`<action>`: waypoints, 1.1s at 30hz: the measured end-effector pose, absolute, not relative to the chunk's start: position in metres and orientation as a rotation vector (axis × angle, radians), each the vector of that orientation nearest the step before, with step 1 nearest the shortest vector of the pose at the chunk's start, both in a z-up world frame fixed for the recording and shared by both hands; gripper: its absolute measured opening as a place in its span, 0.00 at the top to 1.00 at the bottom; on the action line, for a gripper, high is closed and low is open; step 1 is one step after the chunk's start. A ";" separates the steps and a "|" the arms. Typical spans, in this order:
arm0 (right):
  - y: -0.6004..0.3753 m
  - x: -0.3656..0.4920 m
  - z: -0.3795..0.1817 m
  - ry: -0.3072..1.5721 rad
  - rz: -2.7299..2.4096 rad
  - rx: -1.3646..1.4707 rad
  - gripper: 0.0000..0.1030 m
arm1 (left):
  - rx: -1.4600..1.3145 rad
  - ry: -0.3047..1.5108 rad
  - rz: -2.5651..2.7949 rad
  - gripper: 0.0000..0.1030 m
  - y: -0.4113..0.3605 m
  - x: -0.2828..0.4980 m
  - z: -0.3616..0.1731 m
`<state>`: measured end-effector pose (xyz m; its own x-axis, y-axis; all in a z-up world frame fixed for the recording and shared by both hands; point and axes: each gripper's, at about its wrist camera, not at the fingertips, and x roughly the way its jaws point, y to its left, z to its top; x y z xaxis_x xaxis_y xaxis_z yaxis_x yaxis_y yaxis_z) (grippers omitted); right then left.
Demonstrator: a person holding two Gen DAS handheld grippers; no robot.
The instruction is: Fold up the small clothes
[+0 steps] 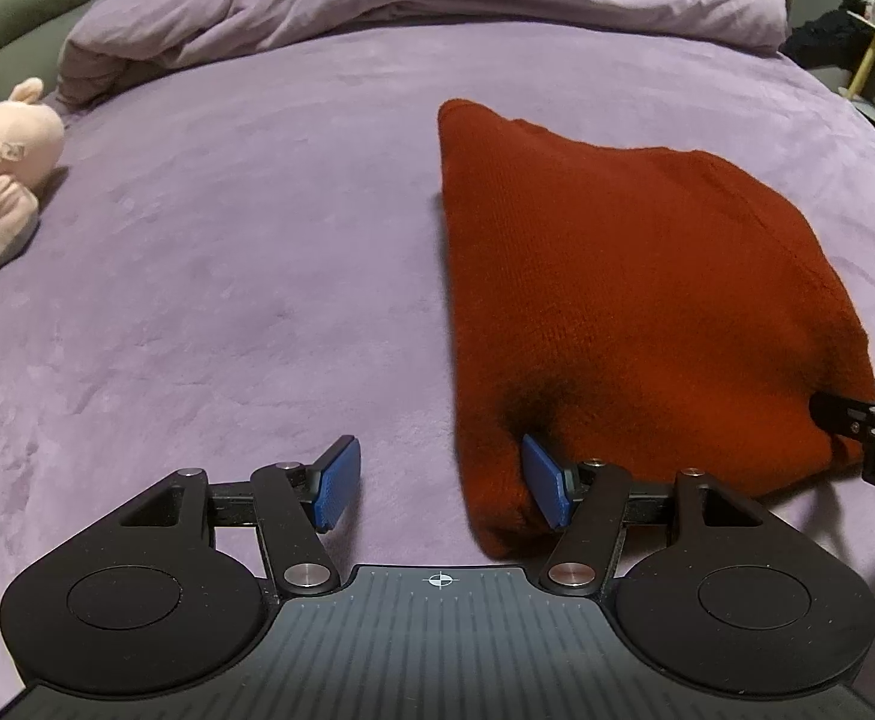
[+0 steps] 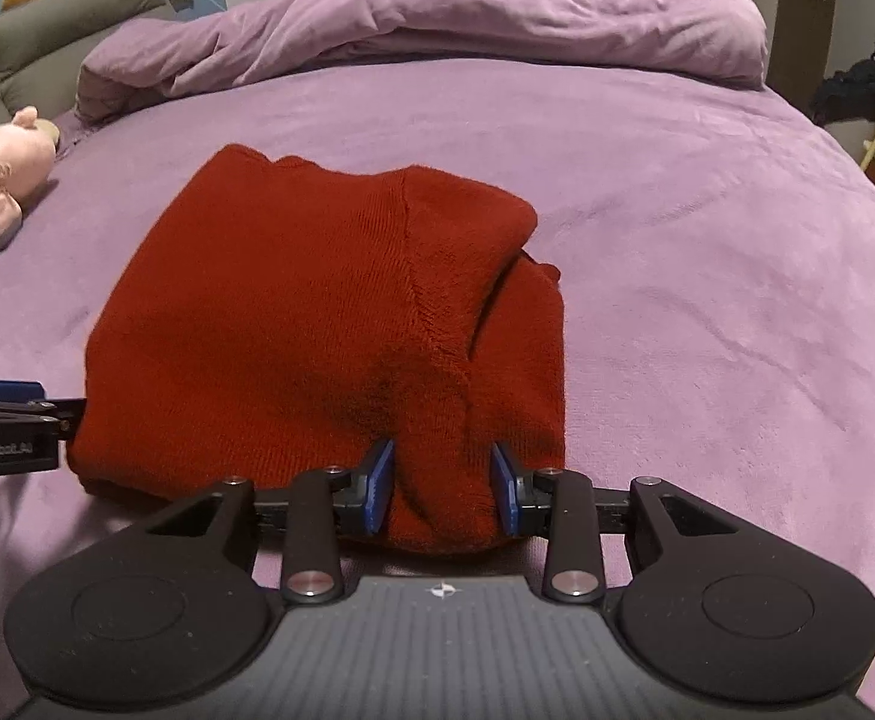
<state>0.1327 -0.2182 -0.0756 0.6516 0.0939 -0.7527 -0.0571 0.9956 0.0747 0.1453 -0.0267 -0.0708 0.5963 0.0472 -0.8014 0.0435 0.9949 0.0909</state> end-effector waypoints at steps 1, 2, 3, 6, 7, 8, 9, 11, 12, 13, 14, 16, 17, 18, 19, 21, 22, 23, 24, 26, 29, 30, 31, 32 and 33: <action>-0.217 0.132 -0.074 0.856 0.080 0.040 0.67 | 0.113 0.932 0.006 0.36 -0.027 0.144 -0.069; -0.217 0.130 -0.075 0.855 0.076 0.037 0.67 | 0.122 0.933 0.010 0.36 -0.027 0.142 -0.068; -0.217 0.127 -0.072 0.856 0.072 0.036 0.67 | 0.132 0.934 0.014 0.36 -0.026 0.139 -0.065; -0.215 0.115 -0.063 0.887 0.043 0.018 0.64 | 0.148 0.948 0.024 0.36 -0.022 0.128 -0.057; -0.213 0.110 -0.060 0.909 0.031 0.009 0.56 | 0.149 0.970 0.028 0.36 -0.020 0.124 -0.055; -0.212 0.104 -0.059 0.953 0.037 0.017 0.52 | 0.141 0.987 0.030 0.36 -0.018 0.119 -0.055; -0.211 0.100 -0.061 1.004 0.069 0.051 0.50 | 0.121 0.990 0.033 0.36 -0.014 0.112 -0.054; -0.209 0.088 -0.065 1.076 0.143 0.129 0.50 | 0.066 0.973 0.022 0.36 -0.008 0.095 -0.051; -0.207 0.082 -0.066 1.101 0.150 0.143 0.48 | 0.047 0.971 0.020 0.36 -0.006 0.089 -0.049; -0.204 0.077 -0.065 1.114 0.144 0.141 0.43 | 0.035 0.970 0.028 0.35 -0.004 0.084 -0.047; -0.202 0.073 -0.063 1.119 0.136 0.139 0.38 | 0.035 0.968 0.040 0.34 -0.003 0.082 -0.044; -0.198 0.070 -0.054 1.115 0.127 0.150 0.25 | 0.065 0.963 0.074 0.26 -0.004 0.079 -0.038; -0.197 0.069 -0.049 1.106 0.132 0.156 0.24 | 0.088 0.957 0.087 0.26 -0.006 0.079 -0.034; -0.195 0.070 -0.042 1.096 0.130 0.159 0.21 | 0.107 0.950 0.097 0.25 -0.008 0.078 -0.030; -0.195 0.071 -0.037 1.086 0.118 0.157 0.18 | 0.117 0.946 0.102 0.23 -0.008 0.078 -0.028; -0.192 0.075 -0.027 1.080 0.056 0.134 0.15 | 0.109 0.940 0.102 0.19 -0.008 0.078 -0.022; -0.191 0.079 -0.025 1.093 0.025 0.120 0.13 | 0.102 0.933 0.098 0.18 -0.006 0.077 -0.019; -0.190 0.080 -0.023 1.105 0.007 0.113 0.12 | 0.098 0.931 0.094 0.17 -0.005 0.076 -0.016; -0.189 0.080 -0.023 1.115 0.007 0.116 0.11 | 0.103 0.933 0.090 0.17 -0.006 0.076 -0.014; -0.188 0.083 -0.021 1.125 0.014 0.115 0.10 | 0.121 0.928 0.079 0.17 -0.008 0.076 -0.009; -0.186 0.088 -0.017 1.137 0.001 0.068 0.10 | 0.155 0.945 0.059 0.16 -0.013 0.079 -0.006; -0.185 0.089 -0.017 1.143 0.000 0.046 0.10 | 0.163 0.951 0.054 0.16 -0.015 0.080 -0.006; -0.183 0.090 -0.016 1.146 -0.005 0.035 0.10 | 0.168 0.958 0.051 0.16 -0.017 0.082 -0.007; -0.183 0.091 -0.015 1.142 -0.014 0.037 0.10 | 0.167 0.966 0.048 0.16 -0.018 0.083 -0.008; -0.182 0.090 -0.014 1.135 -0.019 0.041 0.10 | 0.161 0.974 0.043 0.16 -0.018 0.084 -0.008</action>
<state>0.0898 -0.1818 -0.0135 0.4225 0.0056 -0.9063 0.0366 0.9991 0.0233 0.0843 -0.0183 -0.0085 0.5622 0.1083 -0.8199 0.0364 0.9872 0.1554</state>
